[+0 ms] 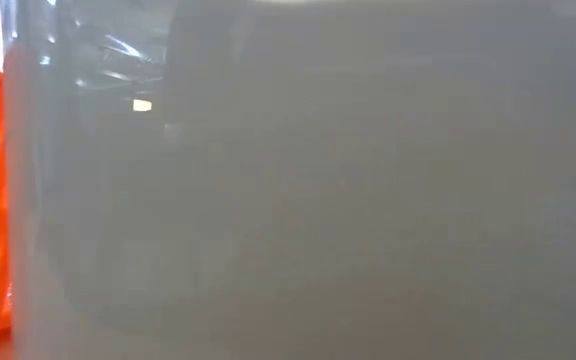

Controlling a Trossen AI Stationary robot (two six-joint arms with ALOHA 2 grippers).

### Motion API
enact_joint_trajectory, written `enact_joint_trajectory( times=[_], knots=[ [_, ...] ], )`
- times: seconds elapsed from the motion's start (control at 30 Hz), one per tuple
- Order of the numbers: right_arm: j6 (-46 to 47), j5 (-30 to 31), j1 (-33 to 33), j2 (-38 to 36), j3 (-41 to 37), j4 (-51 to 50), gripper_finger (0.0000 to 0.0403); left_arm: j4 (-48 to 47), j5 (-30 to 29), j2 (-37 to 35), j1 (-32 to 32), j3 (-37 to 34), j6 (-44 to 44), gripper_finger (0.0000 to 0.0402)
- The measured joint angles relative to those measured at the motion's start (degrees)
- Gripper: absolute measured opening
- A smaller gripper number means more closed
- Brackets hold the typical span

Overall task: Pick & Place Food Item
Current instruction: Put the red popcorn bag into the gray bin

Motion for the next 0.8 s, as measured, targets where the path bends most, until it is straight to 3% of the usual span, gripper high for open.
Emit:
enact_joint_trajectory(
  times=[0.1,0.4,0.57,0.8],
  knots=[
    [1.65,5.98,6.00,0.61,0.02,0.64,0.0000,-4.97,0.20,3.91,-1.05,4.52,0.70,0.0296],
    [3.64,17.85,16.44,4.57,0.02,6.81,0.0000,-32.19,1.58,17.62,-1.41,29.14,12.35,0.0296],
    [2.71,18.47,18.73,4.80,0.04,9.70,0.0000,-39.04,3.17,24.02,-1.35,38.61,15.30,0.0296],
    [2.01,18.24,21.72,4.81,0.04,11.74,0.0000,-39.46,3.26,28.65,-1.37,43.61,18.00,0.0296]
  ],
)
